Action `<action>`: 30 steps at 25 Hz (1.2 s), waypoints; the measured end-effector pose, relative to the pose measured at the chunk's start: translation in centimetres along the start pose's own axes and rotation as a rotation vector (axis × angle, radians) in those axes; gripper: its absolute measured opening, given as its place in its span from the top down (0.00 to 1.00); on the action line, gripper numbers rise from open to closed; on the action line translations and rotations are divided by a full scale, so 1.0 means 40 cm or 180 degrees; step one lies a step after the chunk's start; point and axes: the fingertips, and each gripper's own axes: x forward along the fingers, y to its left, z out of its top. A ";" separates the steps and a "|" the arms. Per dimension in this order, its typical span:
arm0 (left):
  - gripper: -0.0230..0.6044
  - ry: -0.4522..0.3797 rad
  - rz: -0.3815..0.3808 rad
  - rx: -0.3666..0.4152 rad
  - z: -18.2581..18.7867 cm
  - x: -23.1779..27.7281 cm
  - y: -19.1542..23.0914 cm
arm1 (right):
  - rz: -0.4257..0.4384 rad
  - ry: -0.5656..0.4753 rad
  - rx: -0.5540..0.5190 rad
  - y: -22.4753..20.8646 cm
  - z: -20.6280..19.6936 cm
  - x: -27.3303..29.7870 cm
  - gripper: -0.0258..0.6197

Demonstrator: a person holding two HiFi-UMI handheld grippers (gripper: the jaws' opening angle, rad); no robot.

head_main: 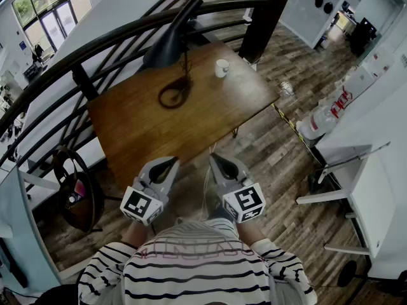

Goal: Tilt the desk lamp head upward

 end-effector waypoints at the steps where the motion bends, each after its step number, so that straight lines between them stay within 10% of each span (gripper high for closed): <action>1: 0.96 0.0016 0.0012 0.0008 -0.004 0.010 0.003 | 0.0011 -0.0026 -0.0012 -0.012 0.002 0.003 0.96; 17: 0.96 0.0072 0.0460 -0.0034 -0.006 0.331 -0.010 | 0.0328 -0.0186 -0.0113 -0.339 0.038 0.015 0.96; 30: 0.76 -0.0031 0.1242 -0.0211 -0.031 0.504 -0.019 | 0.0914 -0.0142 -0.0159 -0.552 0.021 0.027 0.85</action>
